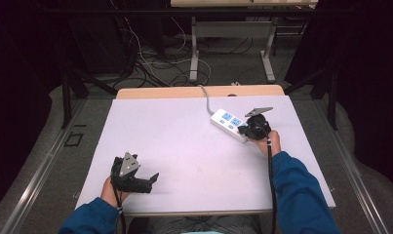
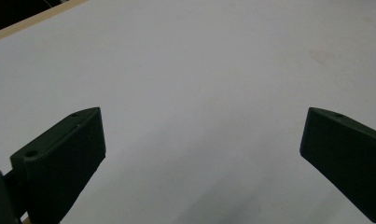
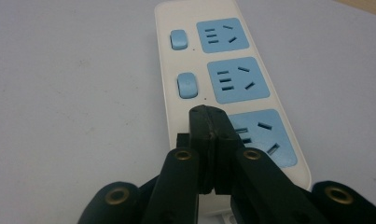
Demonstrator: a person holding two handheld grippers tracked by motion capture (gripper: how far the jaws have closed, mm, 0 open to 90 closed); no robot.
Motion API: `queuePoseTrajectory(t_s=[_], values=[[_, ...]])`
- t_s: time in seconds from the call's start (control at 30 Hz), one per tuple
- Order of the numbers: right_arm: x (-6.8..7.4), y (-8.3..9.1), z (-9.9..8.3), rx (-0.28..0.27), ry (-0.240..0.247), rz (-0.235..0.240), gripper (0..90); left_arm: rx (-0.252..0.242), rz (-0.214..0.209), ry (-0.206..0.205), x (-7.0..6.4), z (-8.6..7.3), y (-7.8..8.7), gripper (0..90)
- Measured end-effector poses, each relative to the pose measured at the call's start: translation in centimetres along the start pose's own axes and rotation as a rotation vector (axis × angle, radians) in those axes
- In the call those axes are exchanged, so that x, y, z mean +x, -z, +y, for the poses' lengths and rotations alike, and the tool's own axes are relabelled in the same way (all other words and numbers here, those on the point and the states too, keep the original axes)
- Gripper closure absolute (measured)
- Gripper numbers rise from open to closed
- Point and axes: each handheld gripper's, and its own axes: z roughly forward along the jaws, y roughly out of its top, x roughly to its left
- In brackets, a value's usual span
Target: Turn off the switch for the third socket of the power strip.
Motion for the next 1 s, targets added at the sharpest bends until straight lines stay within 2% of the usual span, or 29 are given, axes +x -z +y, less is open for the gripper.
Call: queuePoseTrajectory(t_s=[0.2,0.37,1.0], values=[[0.12,-0.01,0.06,0.003,0.000,-0.011,90.0,0.008,-0.007,0.000,0.01,0.02,0.01,0.1],[0.21,-0.05,0.12,0.007,0.020,-0.019,90.0,0.006,-0.005,0.001,-0.01,0.02,0.00,0.1],[0.50,-0.05,0.21,0.017,0.011,-0.029,90.0,0.008,-0.004,0.000,-0.01,-0.01,-0.02,0.1]])
